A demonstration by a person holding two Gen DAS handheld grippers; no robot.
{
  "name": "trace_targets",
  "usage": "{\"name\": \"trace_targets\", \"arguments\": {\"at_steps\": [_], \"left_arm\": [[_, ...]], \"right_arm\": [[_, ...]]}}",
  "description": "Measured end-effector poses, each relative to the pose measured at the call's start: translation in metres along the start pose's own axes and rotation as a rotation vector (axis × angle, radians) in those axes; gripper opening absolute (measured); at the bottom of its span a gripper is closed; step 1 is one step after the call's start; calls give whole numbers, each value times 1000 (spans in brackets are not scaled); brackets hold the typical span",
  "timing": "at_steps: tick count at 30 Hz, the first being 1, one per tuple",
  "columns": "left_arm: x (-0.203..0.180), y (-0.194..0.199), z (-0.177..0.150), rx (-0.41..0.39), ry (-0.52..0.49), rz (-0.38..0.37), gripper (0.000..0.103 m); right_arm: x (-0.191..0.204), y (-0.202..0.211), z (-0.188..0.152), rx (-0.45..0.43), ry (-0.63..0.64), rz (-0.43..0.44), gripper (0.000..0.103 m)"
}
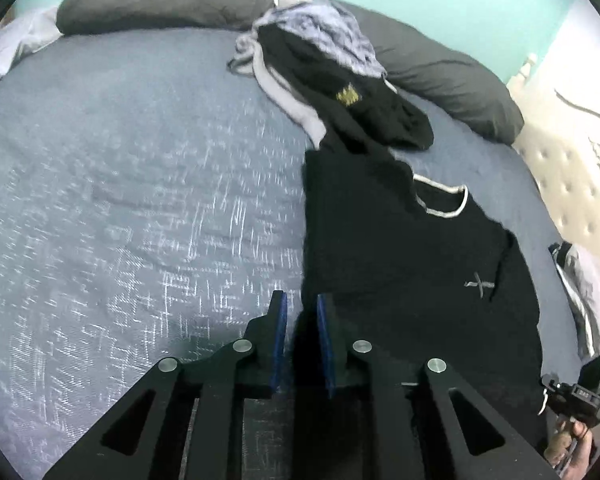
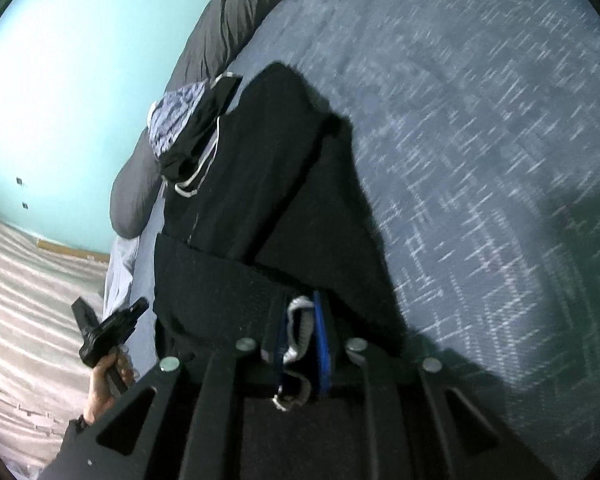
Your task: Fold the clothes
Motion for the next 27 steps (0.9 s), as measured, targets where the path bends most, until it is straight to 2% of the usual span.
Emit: {"name": "trace_targets", "arguments": {"at_steps": [4, 7, 10, 13, 16, 18, 21, 22, 27], "left_arm": [[-19, -11, 0, 31, -61, -7, 20], [-27, -26, -3, 54, -85, 3, 20], [-22, -38, -6, 75, -75, 34, 20], [-18, -41, -10, 69, -58, 26, 20], [-16, -36, -11, 66, -45, 28, 20], [-17, -33, -14, 74, -57, 42, 21], [-15, -24, -23, 91, -71, 67, 33], [-13, -19, -28, 101, -67, 78, 42], [-6, 11, -60, 132, -39, 72, 45]], "right_arm": [[-1, 18, 3, -80, -23, 32, 15], [8, 17, 2, -80, 10, 73, 15], [23, 6, -1, -27, 79, 98, 15], [34, -9, -7, 42, 121, 66, 15], [24, -21, -12, 100, 90, -14, 15], [14, -22, -13, 107, 38, -16, 15], [9, -12, -9, 74, 13, -50, 15], [8, -8, -8, 63, 10, -64, 15], [3, 7, -8, 32, -38, -67, 15]]}}
Point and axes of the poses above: each gripper's, at about its wrist camera, not at the fingertips, and y roughly against the way its jaws point, x to its left, z to its top, the point moved 3 cm from there along -y, roughly the way its jaws point, and after that the axes turned 11 degrees about x, right-handed, at the moved point
